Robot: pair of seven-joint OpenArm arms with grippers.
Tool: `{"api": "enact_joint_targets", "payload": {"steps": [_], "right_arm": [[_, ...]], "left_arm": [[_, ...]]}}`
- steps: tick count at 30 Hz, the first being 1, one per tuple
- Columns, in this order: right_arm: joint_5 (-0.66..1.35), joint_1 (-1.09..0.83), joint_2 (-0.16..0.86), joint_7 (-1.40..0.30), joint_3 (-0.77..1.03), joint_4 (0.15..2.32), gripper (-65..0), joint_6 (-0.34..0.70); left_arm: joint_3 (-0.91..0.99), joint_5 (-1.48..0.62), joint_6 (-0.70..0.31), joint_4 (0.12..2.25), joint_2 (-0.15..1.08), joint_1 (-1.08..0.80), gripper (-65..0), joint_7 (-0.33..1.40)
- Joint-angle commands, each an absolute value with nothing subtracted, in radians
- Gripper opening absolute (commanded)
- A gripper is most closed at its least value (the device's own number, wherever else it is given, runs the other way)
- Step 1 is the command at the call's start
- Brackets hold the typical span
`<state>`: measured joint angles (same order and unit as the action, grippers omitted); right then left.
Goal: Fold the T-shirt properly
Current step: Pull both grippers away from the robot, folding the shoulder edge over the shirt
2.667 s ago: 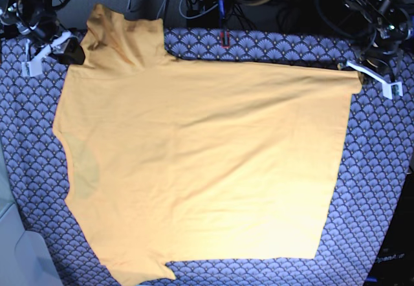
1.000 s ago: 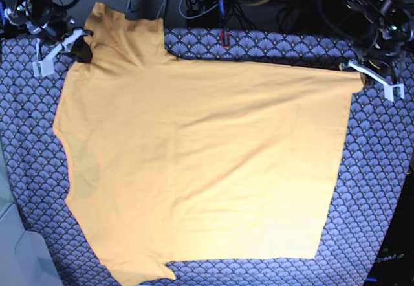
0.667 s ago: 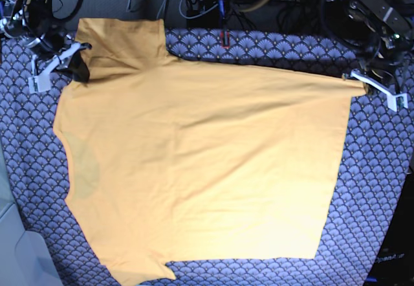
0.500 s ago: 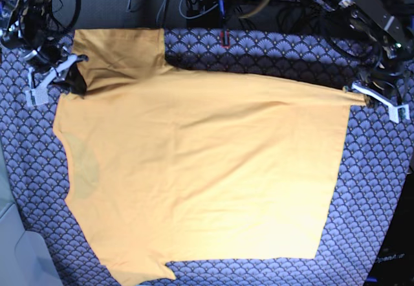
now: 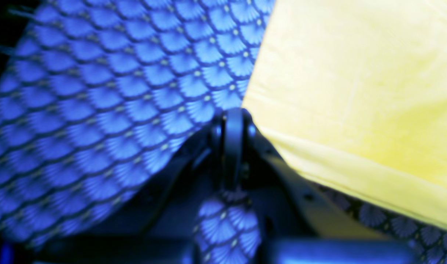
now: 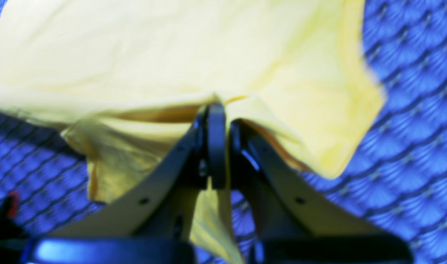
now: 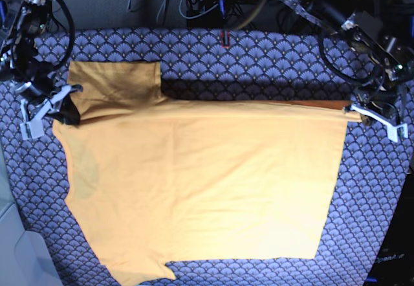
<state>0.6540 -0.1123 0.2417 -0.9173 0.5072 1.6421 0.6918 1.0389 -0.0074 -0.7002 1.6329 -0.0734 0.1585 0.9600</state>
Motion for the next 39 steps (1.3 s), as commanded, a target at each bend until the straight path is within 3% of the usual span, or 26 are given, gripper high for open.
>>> {"api": "enact_joint_targets", "payload": {"steps": [1, 13, 19, 24, 39], "right_arm": [[0.648, -0.084, 0.252, -0.903, 0.512, 1.656, -65.0, 0.698], [0.455, 0.131, 0.234, -0.903, 0.467, 1.531, -65.0, 0.698], [0.453, 0.222, 0.255, -0.901, 0.426, 1.432, -65.0, 0.698], [0.453, 0.28, 0.26, -0.901, 0.417, 1.376, -65.0, 0.698], [0.305, 0.444, 0.254, -0.851, 0.398, 1.214, -65.0, 0.698]], "left_arm": [[1.036, 0.002, -0.698, 1.615, -0.064, 0.197, -65.0, 0.938], [1.036, 0.174, -0.698, 1.391, -0.065, 0.394, -65.0, 0.82], [0.943, 0.17, -0.698, 1.351, -0.065, 0.432, -65.0, 0.805], [0.891, 0.153, -0.622, 1.348, -0.065, 0.463, -65.0, 0.763], [0.888, 0.151, -0.596, 1.222, -0.03, 0.539, -65.0, 0.673]]}}
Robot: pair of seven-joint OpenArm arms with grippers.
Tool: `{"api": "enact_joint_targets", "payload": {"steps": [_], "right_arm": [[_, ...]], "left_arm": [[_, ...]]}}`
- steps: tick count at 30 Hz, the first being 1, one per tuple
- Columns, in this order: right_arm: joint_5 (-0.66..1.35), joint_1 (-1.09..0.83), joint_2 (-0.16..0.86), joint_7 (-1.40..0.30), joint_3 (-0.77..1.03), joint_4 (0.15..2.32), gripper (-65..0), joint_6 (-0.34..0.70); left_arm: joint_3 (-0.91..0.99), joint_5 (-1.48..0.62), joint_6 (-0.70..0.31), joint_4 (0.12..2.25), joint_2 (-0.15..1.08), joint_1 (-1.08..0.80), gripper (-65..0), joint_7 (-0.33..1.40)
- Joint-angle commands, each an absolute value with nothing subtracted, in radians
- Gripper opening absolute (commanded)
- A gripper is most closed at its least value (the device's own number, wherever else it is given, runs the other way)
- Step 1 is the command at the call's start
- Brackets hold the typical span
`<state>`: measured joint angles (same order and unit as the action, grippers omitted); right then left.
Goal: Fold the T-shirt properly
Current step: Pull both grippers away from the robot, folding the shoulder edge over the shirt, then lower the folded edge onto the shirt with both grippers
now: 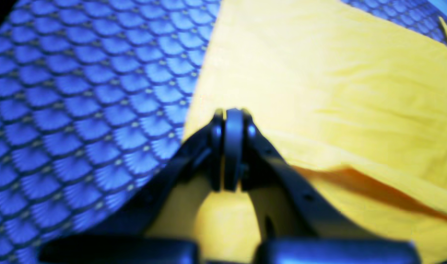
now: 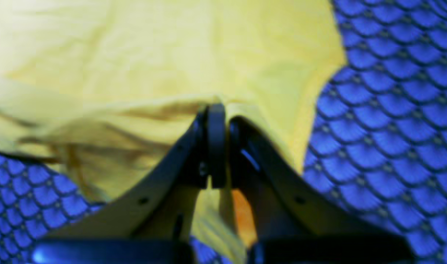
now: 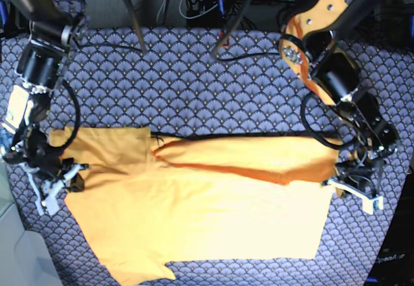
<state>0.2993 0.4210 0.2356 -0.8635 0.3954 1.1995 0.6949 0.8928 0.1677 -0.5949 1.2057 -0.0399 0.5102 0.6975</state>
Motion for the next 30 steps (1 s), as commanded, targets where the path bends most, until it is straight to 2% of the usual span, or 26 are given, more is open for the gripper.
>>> {"api": "enact_joint_targets", "payload": {"steps": [1, 5, 9, 15, 25, 30], "right_arm": [[0.305, 0.456, 0.254, -0.845, 0.398, 1.19, -65.0, 0.698], [0.305, 0.47, 0.254, -0.808, 0.395, 1.141, -65.0, 0.698], [0.297, 0.484, 0.254, -0.762, 0.32, 1.119, -65.0, 0.698], [0.179, 0.509, 0.248, -0.69, 0.3, 1.072, -65.0, 0.698], [0.036, 0.549, 0.251, -0.619, 0.306, 1.046, -65.0, 0.698], [0.027, 0.555, 0.252, -0.616, 0.306, 1.046, -65.0, 0.698]], "left_arm": [[0.888, 0.151, -0.596, 1.208, -0.03, 0.541, -65.0, 0.664], [0.888, 0.151, -0.596, 1.17, -0.028, 0.549, -65.0, 0.628], [0.886, 0.156, -0.595, 1.125, -0.004, 0.579, -65.0, 0.604], [0.886, 0.151, -0.595, 1.038, 0.036, 0.628, -65.0, 0.601], [0.812, 0.154, -0.595, 1.036, 0.036, 0.653, -65.0, 0.601], [0.789, 0.148, -0.527, 1.036, 0.036, 0.653, -65.0, 0.596]]}}
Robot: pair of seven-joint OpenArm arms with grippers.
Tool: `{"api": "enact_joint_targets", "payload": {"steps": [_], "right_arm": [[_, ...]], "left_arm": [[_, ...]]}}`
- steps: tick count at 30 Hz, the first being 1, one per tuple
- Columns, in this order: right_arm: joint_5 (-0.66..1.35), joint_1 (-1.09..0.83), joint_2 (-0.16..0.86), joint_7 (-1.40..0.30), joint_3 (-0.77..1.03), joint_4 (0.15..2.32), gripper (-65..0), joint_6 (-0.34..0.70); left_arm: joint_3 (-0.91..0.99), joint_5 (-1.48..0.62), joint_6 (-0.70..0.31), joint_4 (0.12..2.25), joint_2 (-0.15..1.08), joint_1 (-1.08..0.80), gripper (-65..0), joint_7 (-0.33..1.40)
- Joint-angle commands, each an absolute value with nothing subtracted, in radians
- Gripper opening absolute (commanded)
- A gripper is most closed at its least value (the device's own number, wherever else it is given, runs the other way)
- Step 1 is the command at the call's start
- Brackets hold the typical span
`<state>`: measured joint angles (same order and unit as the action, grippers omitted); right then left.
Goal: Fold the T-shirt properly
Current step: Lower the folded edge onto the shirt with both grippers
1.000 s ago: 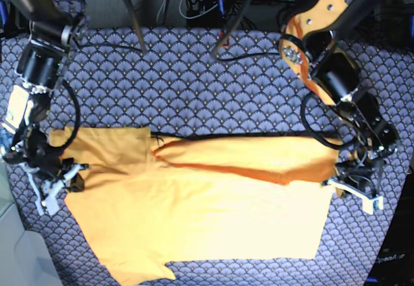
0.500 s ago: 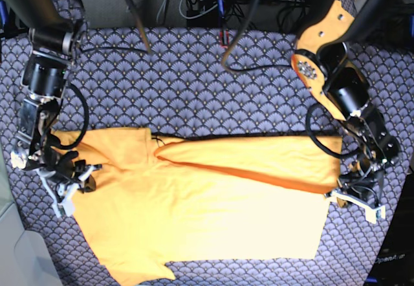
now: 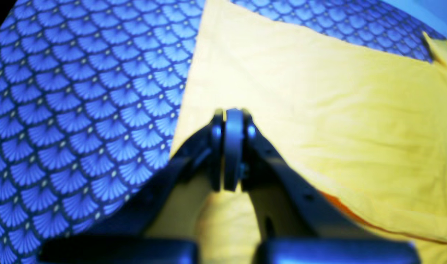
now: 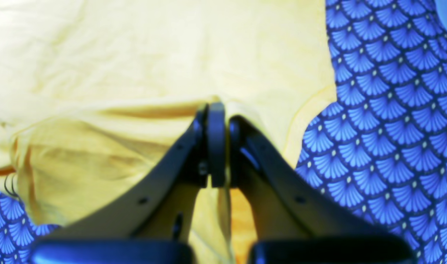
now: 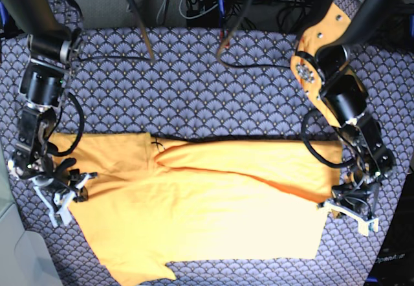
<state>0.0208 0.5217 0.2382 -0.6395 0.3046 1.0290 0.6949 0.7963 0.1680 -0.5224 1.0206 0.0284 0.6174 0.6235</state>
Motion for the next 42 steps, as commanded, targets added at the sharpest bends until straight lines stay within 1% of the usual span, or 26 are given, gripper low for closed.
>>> {"api": "enact_joint_targets", "payload": {"steps": [1, 4, 10, 15, 18, 22, 40, 41, 42], "right_arm": [[0.027, 0.556, 0.252, -0.616, 0.306, 1.046, -65.0, 0.698], [0.027, 0.57, 0.254, -0.615, 0.306, 1.046, -65.0, 0.698], [0.027, 0.568, 0.271, -0.572, 0.3, 1.044, -65.0, 0.698], [0.027, 0.565, 0.271, -0.568, 0.298, 1.044, -65.0, 0.698], [0.019, 0.568, 0.271, -0.564, 0.298, 1.003, -65.0, 0.698], [0.013, 0.576, 0.272, -0.516, 0.298, 0.934, -65.0, 0.698], [0.012, 0.587, 0.274, -0.521, 0.298, 0.931, -65.0, 0.698], [0.012, 0.587, 0.274, -0.521, 0.298, 0.931, -65.0, 0.698], [0.012, 0.587, 0.274, -0.521, 0.298, 0.931, -63.8, 0.698]], "left_arm": [[0.789, 0.148, -0.527, 1.036, 0.036, 0.653, -65.0, 0.584], [0.786, 0.15, -0.521, 1.036, 0.038, 0.648, -65.0, 0.552], [0.786, 0.151, -0.521, 1.035, 0.05, 0.648, -65.0, 0.553], [0.785, 0.156, -0.522, 1.035, 0.051, 0.651, -65.0, 0.553], [0.756, 0.154, -0.522, 1.035, 0.051, 0.653, -65.0, 0.553], [0.711, 0.151, -0.521, 1.035, 0.051, 0.648, -65.0, 0.552], [0.716, 0.15, -0.521, 1.035, 0.071, 0.604, -65.0, 0.55], [0.716, 0.15, -0.521, 1.035, 0.071, 0.604, -63.5, 0.55], [0.716, 0.15, -0.521, 1.035, 0.071, 0.604, -60.3, 0.55]]}}
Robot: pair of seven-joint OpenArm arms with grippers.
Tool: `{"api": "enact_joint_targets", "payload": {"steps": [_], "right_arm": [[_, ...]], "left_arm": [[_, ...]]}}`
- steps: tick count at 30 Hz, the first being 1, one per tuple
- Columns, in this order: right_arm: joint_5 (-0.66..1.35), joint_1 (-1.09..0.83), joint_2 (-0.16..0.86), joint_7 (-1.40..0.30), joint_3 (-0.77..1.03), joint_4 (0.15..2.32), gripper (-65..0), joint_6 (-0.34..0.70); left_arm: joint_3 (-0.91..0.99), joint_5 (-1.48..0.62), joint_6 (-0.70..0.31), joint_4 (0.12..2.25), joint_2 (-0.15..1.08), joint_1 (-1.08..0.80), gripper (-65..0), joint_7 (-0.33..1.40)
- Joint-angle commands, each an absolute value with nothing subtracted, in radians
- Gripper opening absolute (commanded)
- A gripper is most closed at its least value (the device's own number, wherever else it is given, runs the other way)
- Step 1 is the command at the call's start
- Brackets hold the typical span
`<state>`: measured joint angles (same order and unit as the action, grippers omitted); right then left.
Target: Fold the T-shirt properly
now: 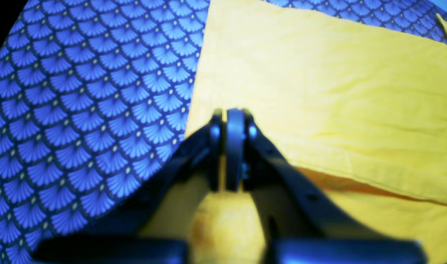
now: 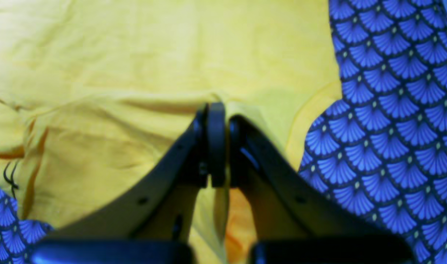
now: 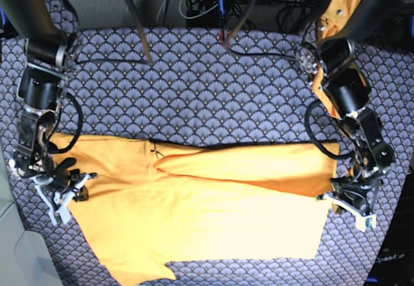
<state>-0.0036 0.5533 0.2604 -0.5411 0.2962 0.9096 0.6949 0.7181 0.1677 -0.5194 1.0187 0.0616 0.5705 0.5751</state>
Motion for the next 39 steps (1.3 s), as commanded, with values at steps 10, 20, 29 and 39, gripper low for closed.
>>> {"api": "enact_joint_targets", "payload": {"steps": [10, 20, 29, 39], "right_arm": [[0.013, 0.582, 0.274, -0.51, 0.303, 0.934, -36.6, 0.698], [0.018, 0.495, 0.315, -0.522, 0.309, 1.064, -35.8, 0.698], [0.015, 0.395, 0.323, -0.512, 0.45, 1.059, -35.8, 0.698], [0.015, 0.311, 0.332, -0.509, 0.522, 1.058, -35.8, 0.698]], "left_arm": [[0.717, 0.148, -0.522, 1.075, 0.07, 0.542, -34.8, 0.521], [0.719, 0.148, -0.522, 1.115, 0.061, 0.412, -34.8, 0.516], [0.719, 0.147, -0.522, 1.141, 0.033, 0.363, -34.8, 0.515], [0.719, 0.147, -0.522, 1.141, 0.031, 0.355, -34.8, 0.515]]}}
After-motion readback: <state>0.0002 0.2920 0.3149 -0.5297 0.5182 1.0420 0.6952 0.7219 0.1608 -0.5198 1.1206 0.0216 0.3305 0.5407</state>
